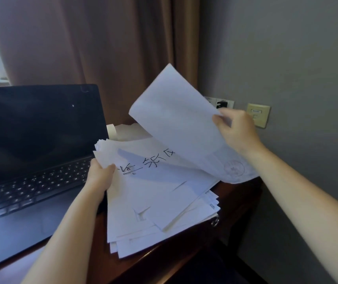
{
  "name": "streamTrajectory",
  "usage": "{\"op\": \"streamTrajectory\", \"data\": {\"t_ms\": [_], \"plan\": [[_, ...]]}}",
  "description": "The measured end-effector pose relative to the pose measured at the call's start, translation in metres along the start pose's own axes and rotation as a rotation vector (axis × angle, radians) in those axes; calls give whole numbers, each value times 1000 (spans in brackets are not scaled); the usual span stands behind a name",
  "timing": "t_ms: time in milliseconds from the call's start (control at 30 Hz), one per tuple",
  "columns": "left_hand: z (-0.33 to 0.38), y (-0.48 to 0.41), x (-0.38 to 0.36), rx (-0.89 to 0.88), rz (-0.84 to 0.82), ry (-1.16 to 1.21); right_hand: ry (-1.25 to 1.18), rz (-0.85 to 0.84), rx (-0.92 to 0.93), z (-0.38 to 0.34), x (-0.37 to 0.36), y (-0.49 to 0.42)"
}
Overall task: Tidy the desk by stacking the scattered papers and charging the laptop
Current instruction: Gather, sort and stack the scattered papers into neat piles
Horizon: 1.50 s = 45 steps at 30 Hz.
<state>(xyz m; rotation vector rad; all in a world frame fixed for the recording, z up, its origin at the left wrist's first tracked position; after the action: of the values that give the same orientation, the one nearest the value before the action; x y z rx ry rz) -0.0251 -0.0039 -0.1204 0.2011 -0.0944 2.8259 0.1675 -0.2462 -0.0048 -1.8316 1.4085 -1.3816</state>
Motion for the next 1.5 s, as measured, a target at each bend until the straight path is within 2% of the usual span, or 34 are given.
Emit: {"op": "streamTrajectory", "data": {"t_ms": [67,133,233,367,500,567,733,900,1067,1200,1400,1500], "plan": [[1,3,1,-40,14,-8,-58,-31,-36,-7,-2,-20],[0,4,2,-74,5,-8,-133,-138,-117,-8,-6,-37],[0,4,2,-98,25,-41,-171,-391,-236,-3,-16,-57],[2,4,3,-79,14,-72,-63,-772,-376,12,-35,-73],[2,-1,4,-39,-7,-73,295,-1001,-190,15,-65,-82],[2,-2,5,-17,-31,-69,430,-1015,-94,13,-84,-81],[0,-4,4,18,-33,-51,446,-1046,25,1,-135,-61],[9,1,3,65,0,-34,351,-1077,4,-1,-171,-35],[4,-1,6,-62,-65,-172,247,-1044,70,-2,-183,-20],[5,1,8,-86,-109,-182,97,-1061,-31,-7,-178,-22],[8,0,7,8,-68,-54,329,-1031,60,1,-153,-42],[5,0,6,3,-96,-87,478,-1021,113,17,-130,-55]]}}
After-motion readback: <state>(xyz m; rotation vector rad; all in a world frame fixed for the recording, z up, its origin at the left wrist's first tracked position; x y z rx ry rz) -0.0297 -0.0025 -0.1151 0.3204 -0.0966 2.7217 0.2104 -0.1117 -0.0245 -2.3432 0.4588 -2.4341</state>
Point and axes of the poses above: each hand's wrist, its own y-axis away from the middle knuckle, its own x-axis out of the back of the hand, z = x × y, the point moved 1 cm from there along -y, towards the middle knuckle, and after that the axes turned 6 degrees about z, right-handed, at the moved point
